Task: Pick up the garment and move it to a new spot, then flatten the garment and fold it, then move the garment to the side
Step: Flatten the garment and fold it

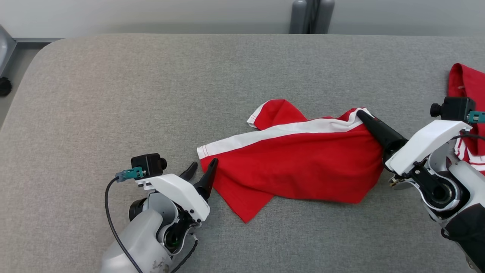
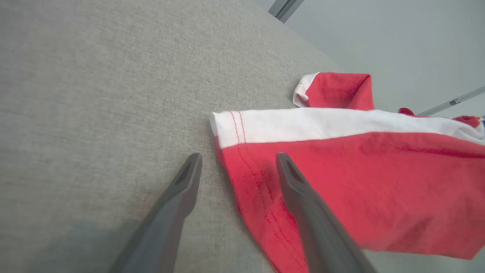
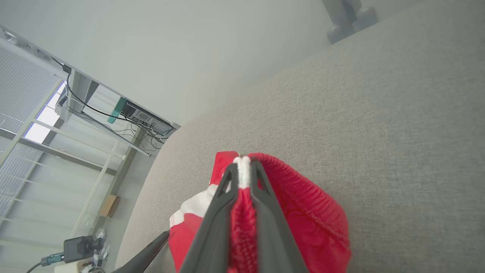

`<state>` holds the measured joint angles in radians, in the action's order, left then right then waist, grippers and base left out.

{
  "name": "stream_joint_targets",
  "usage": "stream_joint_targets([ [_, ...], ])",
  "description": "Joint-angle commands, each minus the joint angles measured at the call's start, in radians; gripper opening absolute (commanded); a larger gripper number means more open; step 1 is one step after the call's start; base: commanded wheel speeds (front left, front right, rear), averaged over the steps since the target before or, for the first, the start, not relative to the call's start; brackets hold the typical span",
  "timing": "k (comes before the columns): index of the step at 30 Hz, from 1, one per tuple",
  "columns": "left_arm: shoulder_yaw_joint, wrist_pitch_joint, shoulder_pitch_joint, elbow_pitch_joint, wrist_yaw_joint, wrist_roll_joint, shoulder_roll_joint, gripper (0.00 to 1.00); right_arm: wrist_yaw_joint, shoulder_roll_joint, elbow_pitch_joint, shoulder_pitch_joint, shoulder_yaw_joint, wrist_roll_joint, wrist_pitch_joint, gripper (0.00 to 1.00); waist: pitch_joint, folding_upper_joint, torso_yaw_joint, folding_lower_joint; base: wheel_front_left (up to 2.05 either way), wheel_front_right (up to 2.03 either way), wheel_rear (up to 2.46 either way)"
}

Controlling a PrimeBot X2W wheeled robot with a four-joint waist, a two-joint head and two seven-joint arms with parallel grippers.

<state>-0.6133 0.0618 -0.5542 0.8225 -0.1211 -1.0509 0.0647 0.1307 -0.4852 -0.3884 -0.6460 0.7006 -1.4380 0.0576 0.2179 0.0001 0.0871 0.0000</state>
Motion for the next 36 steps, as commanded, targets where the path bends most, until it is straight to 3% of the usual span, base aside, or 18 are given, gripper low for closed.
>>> stream_joint_targets([
  [1, -0.002, 0.007, -0.019, 0.007, -0.003, -0.005, 0.001, 1.00, 0.000, -0.006, 0.009, 0.010, 0.006, -0.007, -0.011, 0.00, 0.000, -0.0001, -0.008, 0.0000, 0.00, 0.00, 0.00],
  [3, -0.008, 0.022, -0.029, 0.020, -0.007, -0.007, 0.002, 1.00, 0.000, -0.011, 0.013, 0.016, 0.012, -0.011, -0.022, 0.00, -0.002, -0.0001, -0.014, 0.0000, 0.00, 0.00, 0.00],
  [4, -0.010, 0.031, -0.032, 0.024, -0.009, -0.008, 0.002, 0.93, 0.000, -0.013, 0.016, 0.020, 0.016, -0.014, -0.029, 0.00, -0.004, -0.0001, -0.016, 0.0000, 0.00, 0.00, 0.00],
  [5, -0.014, 0.048, -0.037, 0.032, -0.010, -0.015, -0.001, 0.57, 0.000, -0.014, 0.020, 0.024, 0.026, -0.018, -0.037, 0.00, -0.007, -0.0001, -0.018, 0.0000, 0.00, 0.00, 0.00],
  [7, -0.021, 0.056, -0.042, 0.043, -0.011, -0.021, -0.002, 0.30, 0.000, -0.016, 0.023, 0.025, 0.033, -0.027, -0.043, 0.00, -0.011, -0.0001, -0.019, 0.0000, 0.00, 0.00, 0.00],
  [8, -0.026, 0.062, -0.045, 0.041, -0.011, -0.025, -0.003, 0.00, 0.000, -0.017, 0.024, 0.027, 0.036, -0.028, -0.047, 0.00, -0.013, -0.0001, -0.019, 0.0000, 0.00, 0.00, 0.00],
  [17, -0.076, 0.105, -0.029, -0.025, -0.012, -0.048, 0.024, 0.00, 0.000, -0.027, 0.036, 0.049, 0.045, -0.049, -0.103, 0.00, -0.032, -0.0001, -0.008, 0.0000, 0.00, 0.00, 0.00],
  [25, -0.096, 0.081, -0.043, 0.032, -0.012, -0.084, 0.039, 0.00, 0.000, -0.034, 0.040, 0.056, 0.067, -0.065, -0.120, 0.00, -0.036, -0.0001, -0.009, 0.0000, 0.00, 0.00, 0.00],
  [26, -0.100, 0.081, -0.058, 0.050, -0.012, -0.088, 0.039, 0.54, 0.000, -0.033, 0.041, 0.045, 0.072, -0.065, -0.118, 0.00, -0.032, -0.0001, -0.019, 0.0000, 0.00, 0.00, 0.00],
  [27, -0.104, 0.086, -0.065, 0.057, -0.012, -0.083, 0.041, 1.00, 0.000, -0.033, 0.042, 0.039, 0.074, -0.065, -0.117, 0.00, -0.029, -0.0001, -0.024, 0.0000, 0.00, 0.00, 0.00],
  [36, -0.138, 0.101, -0.102, 0.120, -0.011, -0.080, 0.034, 1.00, 0.000, -0.020, 0.038, 0.019, 0.098, -0.070, -0.130, 0.00, -0.020, -0.0001, -0.045, 0.0000, 0.00, 0.00, 0.00],
])
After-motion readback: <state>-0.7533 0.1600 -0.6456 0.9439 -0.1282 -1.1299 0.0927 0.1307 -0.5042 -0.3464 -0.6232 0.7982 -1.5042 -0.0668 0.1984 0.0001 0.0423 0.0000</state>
